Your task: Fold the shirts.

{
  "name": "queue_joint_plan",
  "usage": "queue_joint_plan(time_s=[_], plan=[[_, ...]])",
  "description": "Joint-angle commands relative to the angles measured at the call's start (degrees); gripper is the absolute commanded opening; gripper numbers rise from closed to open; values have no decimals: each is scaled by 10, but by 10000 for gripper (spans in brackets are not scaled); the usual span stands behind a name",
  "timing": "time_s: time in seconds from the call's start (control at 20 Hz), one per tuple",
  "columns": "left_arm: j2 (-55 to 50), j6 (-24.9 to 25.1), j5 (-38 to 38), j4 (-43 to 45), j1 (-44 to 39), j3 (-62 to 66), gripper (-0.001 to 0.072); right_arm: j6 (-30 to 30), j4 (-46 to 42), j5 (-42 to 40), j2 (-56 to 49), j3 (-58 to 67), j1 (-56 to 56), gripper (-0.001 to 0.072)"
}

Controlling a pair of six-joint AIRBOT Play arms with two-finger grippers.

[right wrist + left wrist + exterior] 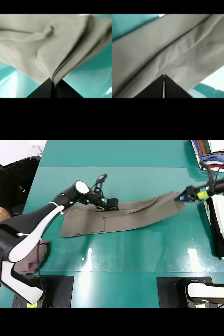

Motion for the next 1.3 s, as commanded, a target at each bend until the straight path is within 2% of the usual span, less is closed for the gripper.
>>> queue_joint_plan(time_s=[0.0, 0.2, 0.4, 0.6, 0.7, 0.9, 1.05, 1.1, 1.15, 1.25], plan=[[-47, -18, -19, 1, -23, 37, 22, 46, 0, 5, 52, 86, 66, 14], [-49, -17, -24, 8, -23, 37, 23, 66, 1, -1, 56, 157, 148, 14], [-49, -17, -18, 12, -23, 37, 22, 73, 2, -35, 56, 174, 231, 14], [-42, -17, -22, 16, -8, 38, 22, 55, 66, -85, 38, 175, 303, 14], [-10, -17, -52, 33, 27, 38, 22, 38, 101, -100, 16, 175, 336, 14], [121, -17, -109, 131, 158, 38, 23, -12, 150, -160, -46, 175, 429, 14], [214, -17, -120, 181, 255, 38, 23, -24, 148, -224, -106, 175, 505, 17], [238, -17, -124, 186, 283, 38, 23, -47, 148, -241, -123, 175, 524, 24], [255, -17, -128, 186, 306, 38, 23, -74, 147, -259, -136, 175, 540, 129], [279, -17, -138, 186, 339, 38, 23, -101, 130, -268, -150, 175, 557, 417]])
